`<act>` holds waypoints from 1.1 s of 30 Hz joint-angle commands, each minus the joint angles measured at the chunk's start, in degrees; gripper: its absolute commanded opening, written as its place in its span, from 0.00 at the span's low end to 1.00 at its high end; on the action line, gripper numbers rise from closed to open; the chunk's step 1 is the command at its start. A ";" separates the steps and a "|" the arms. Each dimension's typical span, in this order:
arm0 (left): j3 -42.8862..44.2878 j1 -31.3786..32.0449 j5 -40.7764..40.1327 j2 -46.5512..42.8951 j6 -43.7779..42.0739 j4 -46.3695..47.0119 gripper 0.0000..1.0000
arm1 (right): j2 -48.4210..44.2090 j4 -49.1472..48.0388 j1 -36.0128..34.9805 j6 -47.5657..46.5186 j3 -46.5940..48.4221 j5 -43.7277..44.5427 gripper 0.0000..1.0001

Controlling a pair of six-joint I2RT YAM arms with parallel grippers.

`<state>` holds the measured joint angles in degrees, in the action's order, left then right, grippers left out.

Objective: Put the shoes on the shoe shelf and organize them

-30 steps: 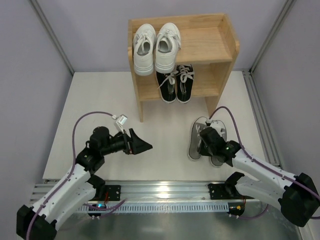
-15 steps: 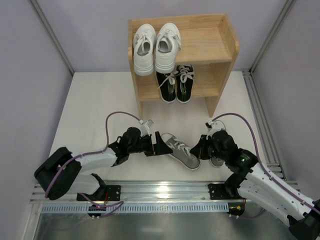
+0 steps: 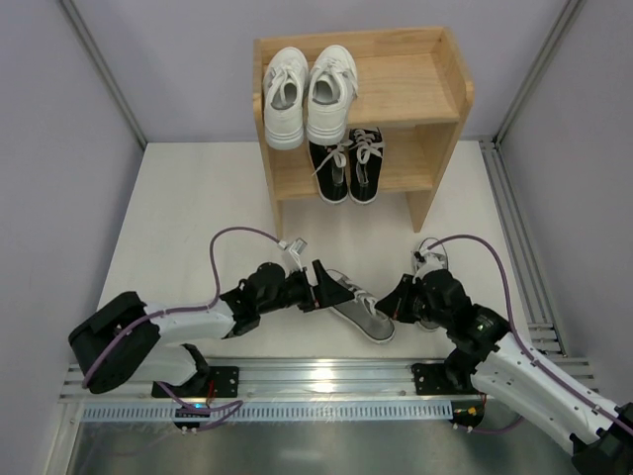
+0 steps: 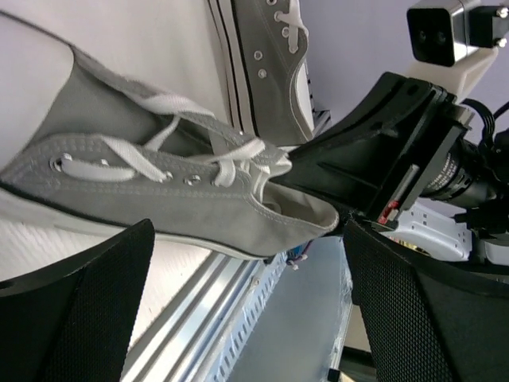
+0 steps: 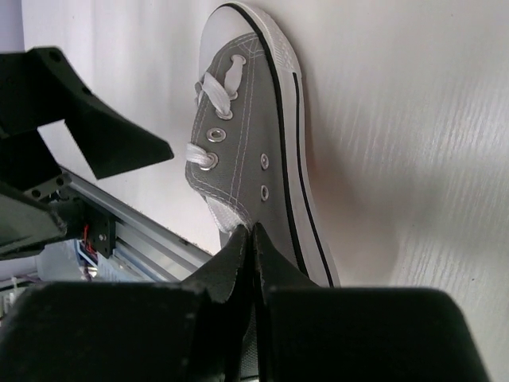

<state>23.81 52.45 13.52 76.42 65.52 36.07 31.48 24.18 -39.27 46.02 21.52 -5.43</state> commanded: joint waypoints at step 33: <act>-2.71 12.86 -36.64 -2.34 9.81 6.62 0.26 | -4.85 -19.35 -0.37 18.14 -4.55 -13.47 0.04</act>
<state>19.59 66.08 -23.29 72.82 77.71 33.74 27.68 11.84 -39.27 64.71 16.71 -16.58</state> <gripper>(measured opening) 0.397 0.040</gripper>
